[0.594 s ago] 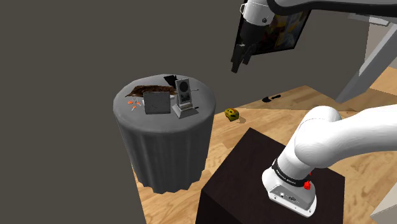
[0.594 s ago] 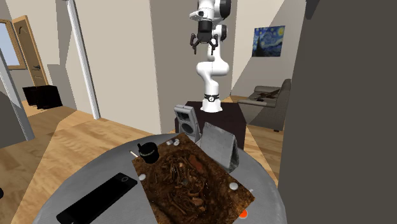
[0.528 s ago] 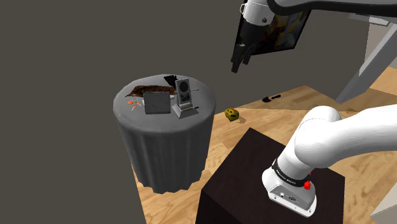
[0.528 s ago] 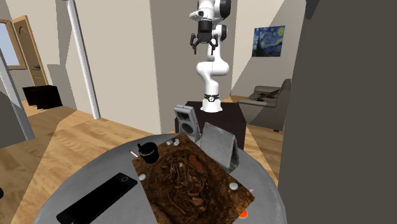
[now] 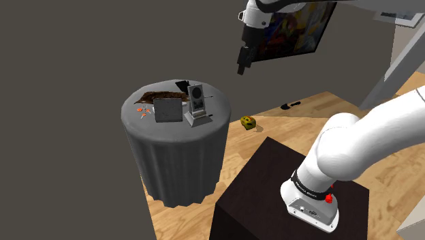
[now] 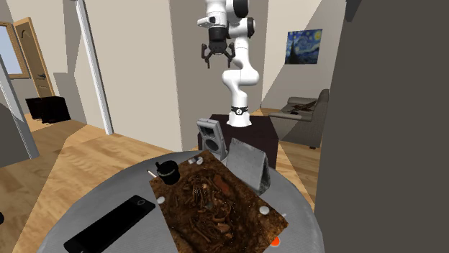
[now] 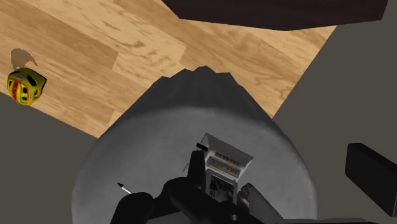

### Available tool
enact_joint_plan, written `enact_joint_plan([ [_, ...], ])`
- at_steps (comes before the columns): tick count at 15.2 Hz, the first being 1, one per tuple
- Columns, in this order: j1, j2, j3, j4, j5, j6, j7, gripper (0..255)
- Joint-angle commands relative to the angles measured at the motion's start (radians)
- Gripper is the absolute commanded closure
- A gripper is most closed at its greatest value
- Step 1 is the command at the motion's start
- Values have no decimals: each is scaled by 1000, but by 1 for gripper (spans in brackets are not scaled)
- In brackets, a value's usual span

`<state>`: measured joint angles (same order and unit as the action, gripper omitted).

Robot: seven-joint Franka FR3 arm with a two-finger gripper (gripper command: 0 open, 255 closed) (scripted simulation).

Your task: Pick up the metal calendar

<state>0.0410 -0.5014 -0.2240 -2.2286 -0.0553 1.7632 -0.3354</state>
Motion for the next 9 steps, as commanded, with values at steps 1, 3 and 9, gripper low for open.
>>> enact_joint_plan([
  [1,20,104,-41,66,23,8,-85,0],
  [3,35,204,-78,137,53,4,-170,0],
  [9,47,523,-146,390,174,-52,-421,0],
])
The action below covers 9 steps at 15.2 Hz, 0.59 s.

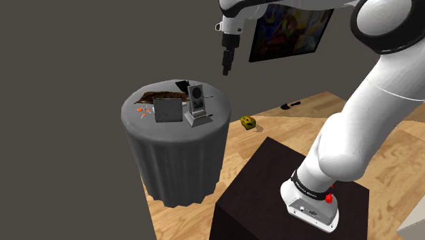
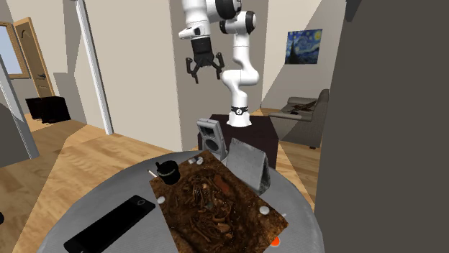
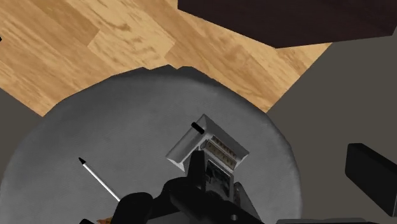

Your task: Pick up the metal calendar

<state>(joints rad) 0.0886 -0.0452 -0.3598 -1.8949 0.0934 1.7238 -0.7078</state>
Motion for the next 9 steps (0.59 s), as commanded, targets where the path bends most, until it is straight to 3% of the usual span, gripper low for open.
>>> enact_joint_plan([
  [1,-5,122,-13,104,47,-29,-87,0],
  [9,-97,573,33,587,180,-224,-319,0],
])
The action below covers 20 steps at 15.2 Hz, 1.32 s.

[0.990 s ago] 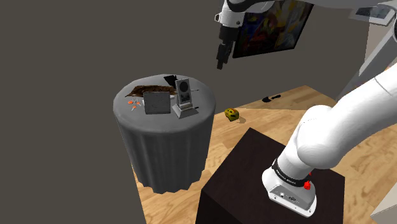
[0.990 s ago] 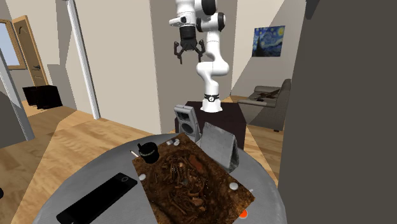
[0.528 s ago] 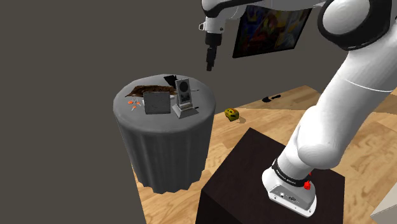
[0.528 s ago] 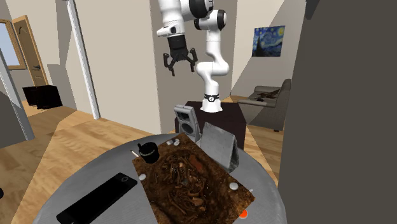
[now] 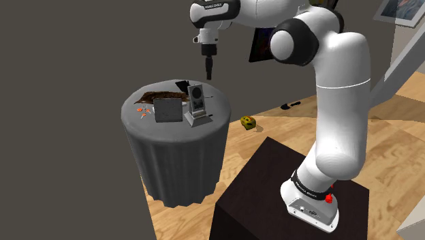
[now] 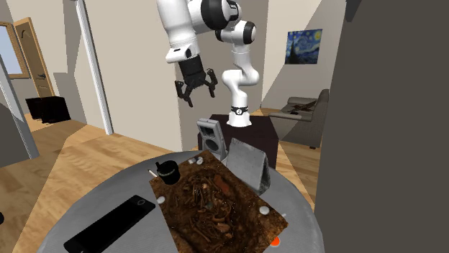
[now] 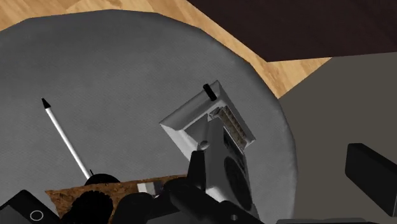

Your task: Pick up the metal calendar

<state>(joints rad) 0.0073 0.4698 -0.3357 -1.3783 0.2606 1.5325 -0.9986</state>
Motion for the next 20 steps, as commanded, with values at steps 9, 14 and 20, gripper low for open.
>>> enact_joint_plan([
  [9,-71,322,60,365,46,-124,-93,0],
  [14,-67,327,61,339,47,-94,-98,255],
  [20,-67,327,61,338,48,-92,-97,255],
])
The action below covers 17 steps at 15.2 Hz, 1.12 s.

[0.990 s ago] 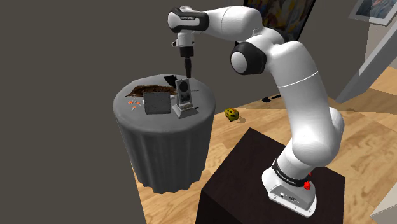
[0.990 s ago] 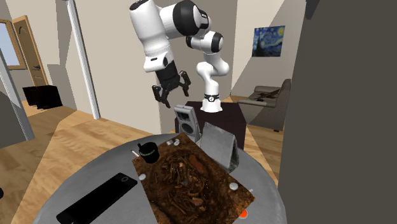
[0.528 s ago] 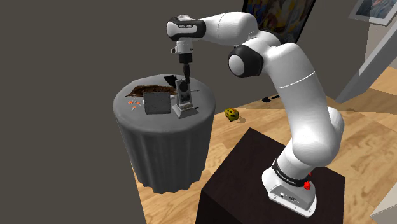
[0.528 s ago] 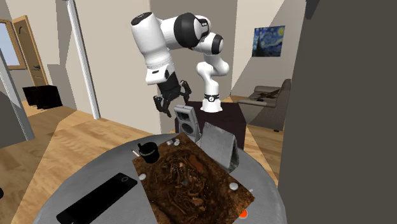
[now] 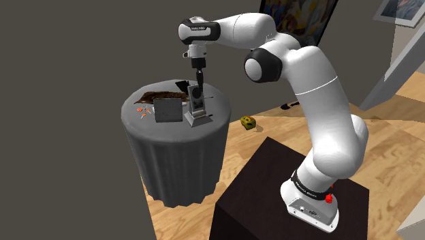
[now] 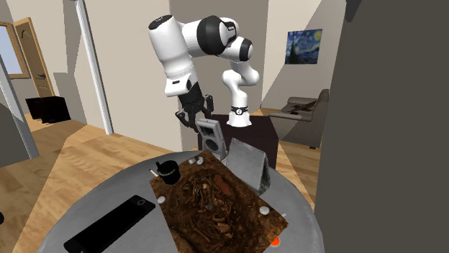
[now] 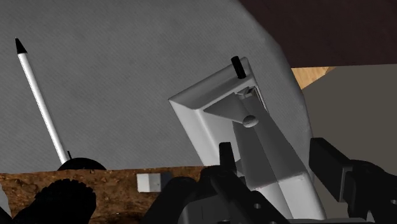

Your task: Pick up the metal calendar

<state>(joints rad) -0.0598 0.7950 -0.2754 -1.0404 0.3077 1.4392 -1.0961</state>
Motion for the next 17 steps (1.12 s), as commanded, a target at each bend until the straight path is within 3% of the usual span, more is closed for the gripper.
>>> enact_joint_plan([
  [1,1,2,1,-1,0,1,0,255],
  [8,-9,-3,1,60,-1,-62,10,255],
  [17,-37,26,8,235,5,-203,38,255],
])
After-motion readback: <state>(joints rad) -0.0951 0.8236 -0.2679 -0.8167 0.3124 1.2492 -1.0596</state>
